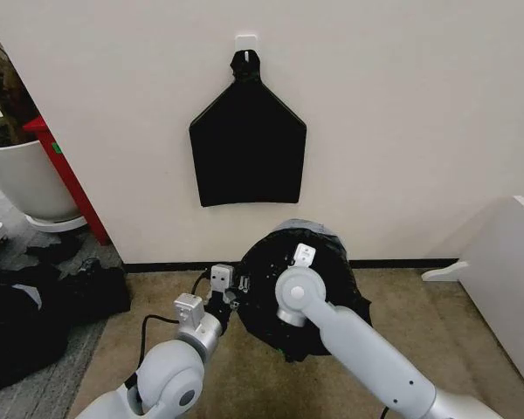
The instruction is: Place the garbage bag over the trash bin.
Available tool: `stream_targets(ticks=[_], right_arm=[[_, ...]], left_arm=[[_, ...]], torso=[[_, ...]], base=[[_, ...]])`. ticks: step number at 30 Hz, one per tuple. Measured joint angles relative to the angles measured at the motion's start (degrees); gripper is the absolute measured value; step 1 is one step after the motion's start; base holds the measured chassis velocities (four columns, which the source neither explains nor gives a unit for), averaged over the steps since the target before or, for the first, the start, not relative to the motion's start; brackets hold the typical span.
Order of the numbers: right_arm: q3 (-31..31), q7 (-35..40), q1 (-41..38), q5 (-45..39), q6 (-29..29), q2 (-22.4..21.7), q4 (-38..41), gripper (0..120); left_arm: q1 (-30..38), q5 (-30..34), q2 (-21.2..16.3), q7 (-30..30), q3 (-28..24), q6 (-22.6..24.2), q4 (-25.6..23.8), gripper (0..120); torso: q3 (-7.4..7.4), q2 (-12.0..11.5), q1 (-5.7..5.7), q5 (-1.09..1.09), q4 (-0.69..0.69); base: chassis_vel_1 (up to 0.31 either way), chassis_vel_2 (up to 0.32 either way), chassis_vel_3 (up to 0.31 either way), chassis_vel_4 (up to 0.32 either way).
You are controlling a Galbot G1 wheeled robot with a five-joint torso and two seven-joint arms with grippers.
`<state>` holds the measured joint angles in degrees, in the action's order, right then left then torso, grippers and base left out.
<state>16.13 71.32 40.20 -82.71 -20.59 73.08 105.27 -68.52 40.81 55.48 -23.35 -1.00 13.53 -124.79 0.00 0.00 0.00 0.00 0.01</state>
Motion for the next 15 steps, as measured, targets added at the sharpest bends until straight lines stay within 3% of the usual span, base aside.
stream_targets(ticks=[9,15], right_arm=[[0.29,-1.14,2.96,1.66,-0.37,0.09,-3.34,0],[0.19,0.25,-0.37,0.2,-0.03,0.05,-1.53,0]], left_arm=[[0.77,0.43,-0.4,-0.37,0.17,-0.05,-0.74,0],[1.82,0.66,0.05,-0.4,-0.02,-0.05,0.04,0]], torso=[[0.0,0.0,0.0,0.0,-0.01],[0.0,0.0,0.0,0.0,0.0]], base=[[0.0,0.0,0.0,0.0],[0.0,0.0,0.0,0.0]])
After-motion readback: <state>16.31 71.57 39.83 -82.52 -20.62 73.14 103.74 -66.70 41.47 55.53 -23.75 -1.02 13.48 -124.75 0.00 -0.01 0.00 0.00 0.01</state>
